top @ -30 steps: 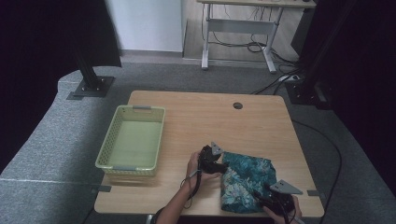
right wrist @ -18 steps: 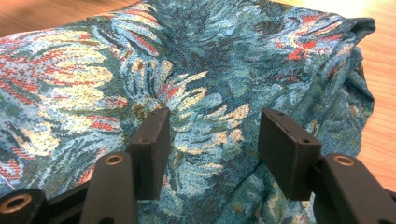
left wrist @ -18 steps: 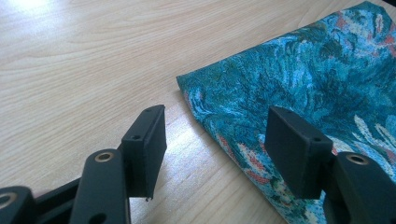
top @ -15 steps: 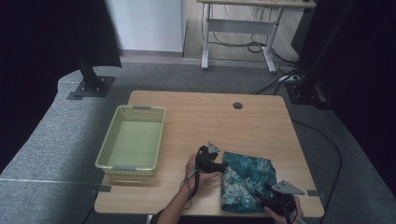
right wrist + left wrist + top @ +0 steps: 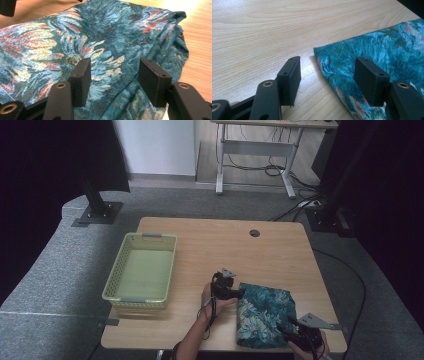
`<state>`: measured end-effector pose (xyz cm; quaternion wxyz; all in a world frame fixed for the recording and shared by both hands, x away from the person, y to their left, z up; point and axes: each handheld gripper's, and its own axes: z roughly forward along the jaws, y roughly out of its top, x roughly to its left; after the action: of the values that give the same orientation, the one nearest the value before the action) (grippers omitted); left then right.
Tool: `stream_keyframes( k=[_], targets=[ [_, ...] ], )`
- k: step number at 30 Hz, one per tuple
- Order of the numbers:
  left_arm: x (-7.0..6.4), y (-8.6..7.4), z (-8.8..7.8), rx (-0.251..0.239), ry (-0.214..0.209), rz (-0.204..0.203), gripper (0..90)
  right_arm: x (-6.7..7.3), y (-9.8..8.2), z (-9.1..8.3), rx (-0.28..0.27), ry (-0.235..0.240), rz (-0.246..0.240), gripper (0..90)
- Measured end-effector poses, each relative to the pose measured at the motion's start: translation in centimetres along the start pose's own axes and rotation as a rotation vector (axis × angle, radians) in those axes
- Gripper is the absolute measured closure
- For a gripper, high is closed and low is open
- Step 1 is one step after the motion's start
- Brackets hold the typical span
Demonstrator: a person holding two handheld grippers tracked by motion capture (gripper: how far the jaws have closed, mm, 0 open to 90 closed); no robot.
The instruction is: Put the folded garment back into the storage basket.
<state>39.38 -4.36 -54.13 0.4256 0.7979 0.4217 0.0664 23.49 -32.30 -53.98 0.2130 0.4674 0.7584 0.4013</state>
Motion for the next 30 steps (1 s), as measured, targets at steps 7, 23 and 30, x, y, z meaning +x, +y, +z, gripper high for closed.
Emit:
stream_keyframes(
  k=[7,23,30],
  targets=[
    [-0.1,0.0,0.8,0.006,0.0,-0.003,36.8,-0.3,-0.1,-0.1,0.006,-0.009,0.01,43.2],
    [-1.5,0.4,3.0,-0.025,0.065,0.051,43.7,-0.4,-0.2,-0.3,0.001,-0.014,0.009,43.2],
    [-2.8,0.4,3.3,0.002,0.111,0.175,57.3,-0.5,-0.3,-0.3,0.003,-0.019,0.009,43.1]
  ],
)
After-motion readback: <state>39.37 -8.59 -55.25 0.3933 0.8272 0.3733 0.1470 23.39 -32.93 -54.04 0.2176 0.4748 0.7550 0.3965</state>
